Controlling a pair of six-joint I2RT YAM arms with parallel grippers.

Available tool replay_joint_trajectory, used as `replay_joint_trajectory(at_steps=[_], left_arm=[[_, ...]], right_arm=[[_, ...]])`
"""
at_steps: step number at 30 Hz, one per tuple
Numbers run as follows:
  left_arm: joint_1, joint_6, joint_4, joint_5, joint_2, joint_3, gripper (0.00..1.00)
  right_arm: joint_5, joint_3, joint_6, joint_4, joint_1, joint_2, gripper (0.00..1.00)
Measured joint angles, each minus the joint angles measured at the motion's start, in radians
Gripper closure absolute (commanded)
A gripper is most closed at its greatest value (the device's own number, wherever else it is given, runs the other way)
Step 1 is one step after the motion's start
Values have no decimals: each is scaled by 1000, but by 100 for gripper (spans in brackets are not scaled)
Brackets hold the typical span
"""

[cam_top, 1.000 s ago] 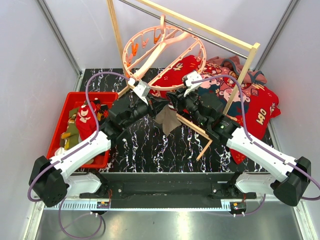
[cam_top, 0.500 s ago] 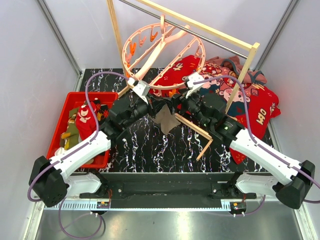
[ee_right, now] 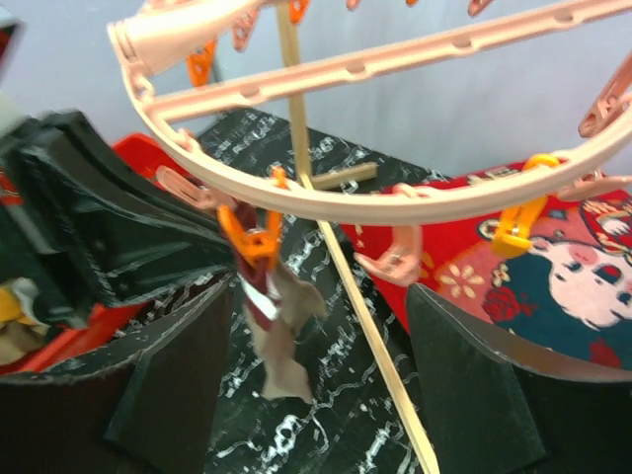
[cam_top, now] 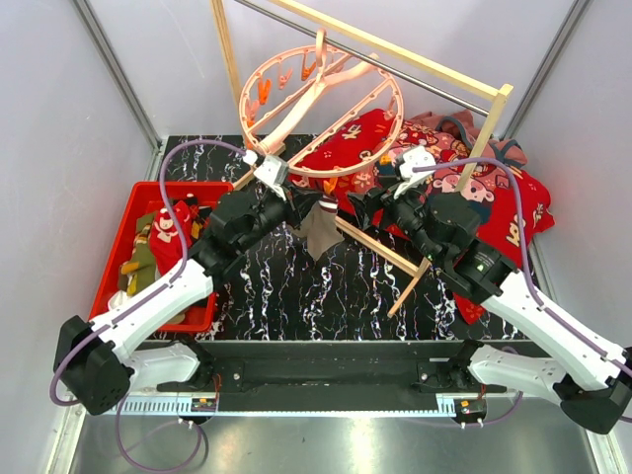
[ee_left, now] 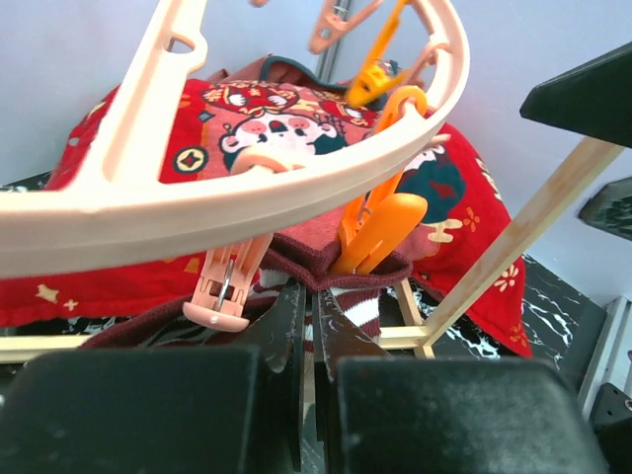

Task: Clip the socks to the hanger
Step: Clamp the sock onto the hanger.

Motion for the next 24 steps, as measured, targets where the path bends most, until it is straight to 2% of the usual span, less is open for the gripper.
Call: replay_joint_trajectory(at_steps=[12,24], left_arm=[[13,16,-60,-19,-55,0,98],[19,16,-87,-19,-61,0,98]], right_arm=[[60,0,-104,-11,0,124,27],[-2,-2,-174,120,-7,166,29]])
